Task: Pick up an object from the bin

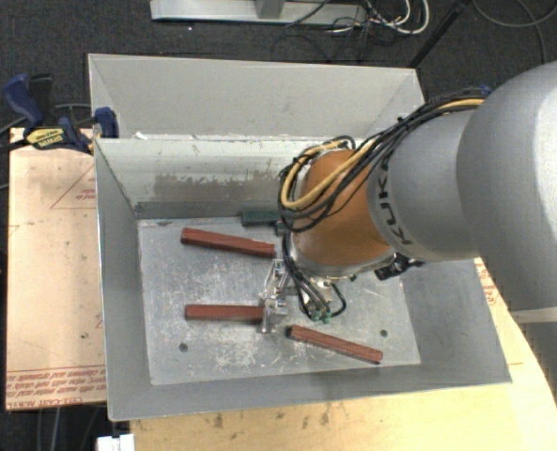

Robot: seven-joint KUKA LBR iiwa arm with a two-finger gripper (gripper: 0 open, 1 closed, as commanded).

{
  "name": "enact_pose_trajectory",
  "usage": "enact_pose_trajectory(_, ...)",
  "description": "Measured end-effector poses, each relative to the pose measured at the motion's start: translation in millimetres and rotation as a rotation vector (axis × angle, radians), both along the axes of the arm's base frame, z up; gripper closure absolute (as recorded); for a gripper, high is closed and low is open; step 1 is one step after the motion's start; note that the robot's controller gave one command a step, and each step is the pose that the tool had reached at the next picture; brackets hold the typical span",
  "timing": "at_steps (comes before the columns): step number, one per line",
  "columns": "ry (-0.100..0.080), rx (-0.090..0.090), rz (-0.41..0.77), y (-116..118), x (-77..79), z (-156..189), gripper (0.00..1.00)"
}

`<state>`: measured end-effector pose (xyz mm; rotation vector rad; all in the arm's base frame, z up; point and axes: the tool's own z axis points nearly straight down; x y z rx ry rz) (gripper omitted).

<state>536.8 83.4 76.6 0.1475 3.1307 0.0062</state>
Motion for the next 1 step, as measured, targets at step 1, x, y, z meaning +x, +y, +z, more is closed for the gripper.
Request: enact_pose_trajectory(1,0.002,-0.002,0.022,-4.6,-25.4,157.9,1.00)
